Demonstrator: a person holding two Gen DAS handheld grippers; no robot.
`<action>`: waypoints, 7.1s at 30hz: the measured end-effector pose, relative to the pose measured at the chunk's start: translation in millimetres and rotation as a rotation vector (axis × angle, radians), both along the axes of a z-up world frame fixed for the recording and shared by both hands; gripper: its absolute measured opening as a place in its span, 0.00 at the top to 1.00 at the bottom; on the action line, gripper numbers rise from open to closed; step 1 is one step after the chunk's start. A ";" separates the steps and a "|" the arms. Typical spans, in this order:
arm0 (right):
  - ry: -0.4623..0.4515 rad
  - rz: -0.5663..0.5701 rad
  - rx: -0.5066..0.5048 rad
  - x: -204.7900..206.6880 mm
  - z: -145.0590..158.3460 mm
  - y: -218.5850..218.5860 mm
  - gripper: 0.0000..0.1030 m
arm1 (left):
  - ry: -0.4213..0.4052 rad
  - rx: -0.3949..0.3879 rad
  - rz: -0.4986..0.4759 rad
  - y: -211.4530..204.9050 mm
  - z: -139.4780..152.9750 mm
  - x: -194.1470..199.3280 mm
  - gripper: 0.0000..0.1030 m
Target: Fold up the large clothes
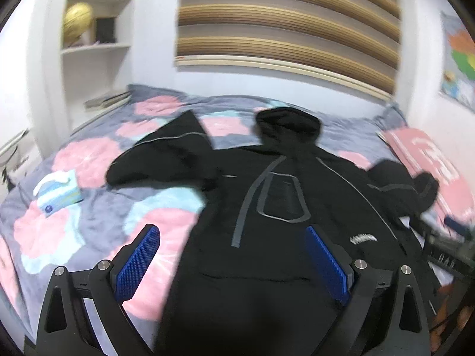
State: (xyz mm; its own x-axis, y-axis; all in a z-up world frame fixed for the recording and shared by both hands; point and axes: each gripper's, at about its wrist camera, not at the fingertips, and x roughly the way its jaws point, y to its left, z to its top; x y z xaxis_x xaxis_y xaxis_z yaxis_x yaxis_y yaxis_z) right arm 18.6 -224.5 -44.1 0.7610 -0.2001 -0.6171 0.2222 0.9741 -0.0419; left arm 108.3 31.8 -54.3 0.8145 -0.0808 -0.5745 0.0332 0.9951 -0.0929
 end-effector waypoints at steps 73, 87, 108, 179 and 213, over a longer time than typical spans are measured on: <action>0.060 0.283 0.197 157.4 -153.3 -28.0 0.00 | 0.040 -0.019 -0.492 -134.0 -64.3 245.7 0.82; 0.117 0.262 0.203 163.5 -159.1 -29.9 0.00 | 0.081 -0.103 -0.474 -62.7 -72.2 201.7 0.27; 0.265 0.469 0.491 344.3 -151.5 88.8 0.10 | 0.035 -0.234 -0.294 10.0 -122.2 193.3 0.27; 0.098 -0.265 0.220 135.0 -81.7 -395.8 0.19 | 0.150 -0.006 -0.327 -79.5 -169.3 262.5 0.23; -0.042 -0.508 0.075 99.7 -52.5 -528.2 0.89 | 0.126 0.062 -0.299 -88.5 -175.5 264.7 0.20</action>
